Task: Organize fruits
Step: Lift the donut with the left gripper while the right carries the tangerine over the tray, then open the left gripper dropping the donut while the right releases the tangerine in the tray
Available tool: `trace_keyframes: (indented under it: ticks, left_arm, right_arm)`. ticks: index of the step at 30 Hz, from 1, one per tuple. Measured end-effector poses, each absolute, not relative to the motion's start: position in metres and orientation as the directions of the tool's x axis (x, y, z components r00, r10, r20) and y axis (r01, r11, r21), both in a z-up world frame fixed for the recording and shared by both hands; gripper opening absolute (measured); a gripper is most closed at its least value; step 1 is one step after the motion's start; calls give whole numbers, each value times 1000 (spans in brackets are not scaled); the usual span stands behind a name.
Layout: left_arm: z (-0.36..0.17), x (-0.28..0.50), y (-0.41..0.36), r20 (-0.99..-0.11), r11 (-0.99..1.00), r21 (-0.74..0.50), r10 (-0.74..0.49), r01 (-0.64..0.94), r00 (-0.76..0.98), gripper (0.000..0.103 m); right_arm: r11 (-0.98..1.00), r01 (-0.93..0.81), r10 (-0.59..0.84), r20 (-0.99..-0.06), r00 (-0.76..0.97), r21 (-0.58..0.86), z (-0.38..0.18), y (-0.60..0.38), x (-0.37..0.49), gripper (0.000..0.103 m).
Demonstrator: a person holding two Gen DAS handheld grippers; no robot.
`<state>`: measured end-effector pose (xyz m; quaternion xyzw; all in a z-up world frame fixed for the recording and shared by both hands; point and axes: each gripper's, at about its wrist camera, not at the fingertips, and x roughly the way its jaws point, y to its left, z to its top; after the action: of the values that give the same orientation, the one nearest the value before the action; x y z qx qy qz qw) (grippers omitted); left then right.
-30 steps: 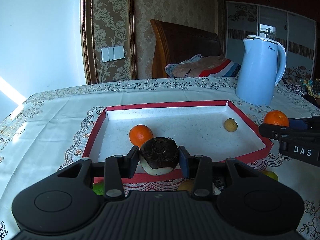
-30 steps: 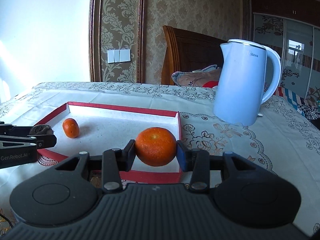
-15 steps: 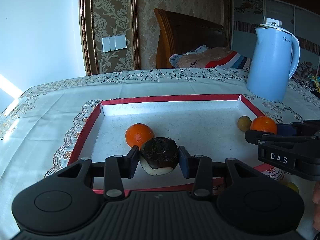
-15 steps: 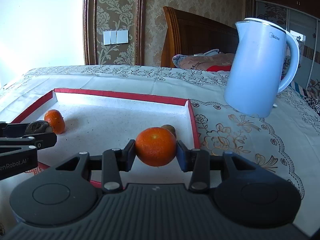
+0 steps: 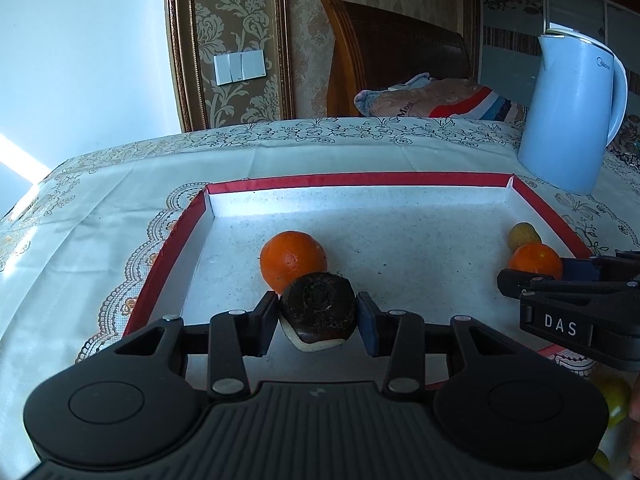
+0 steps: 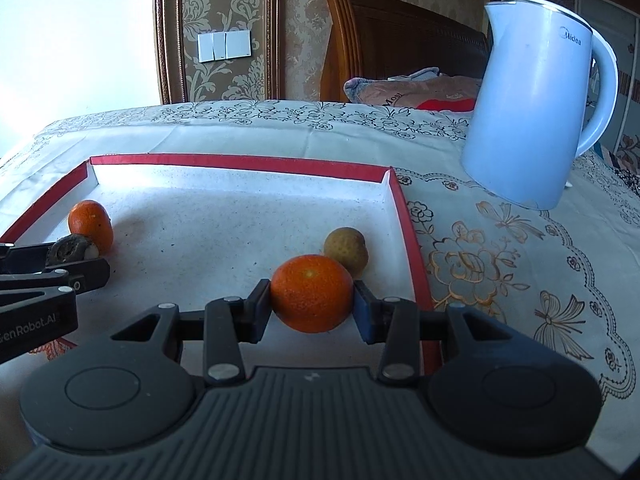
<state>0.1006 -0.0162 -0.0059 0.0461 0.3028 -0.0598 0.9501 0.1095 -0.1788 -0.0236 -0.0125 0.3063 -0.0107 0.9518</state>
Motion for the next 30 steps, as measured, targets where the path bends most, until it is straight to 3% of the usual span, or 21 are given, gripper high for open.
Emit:
trace_keyframes:
  ticks: [30]
  left_arm:
    - [-13,104,-16,-592,992,55,-57,111,804,41]
  right_arm:
    - [1000,19,-18,-588,809,-4,-24,-182,110,41]
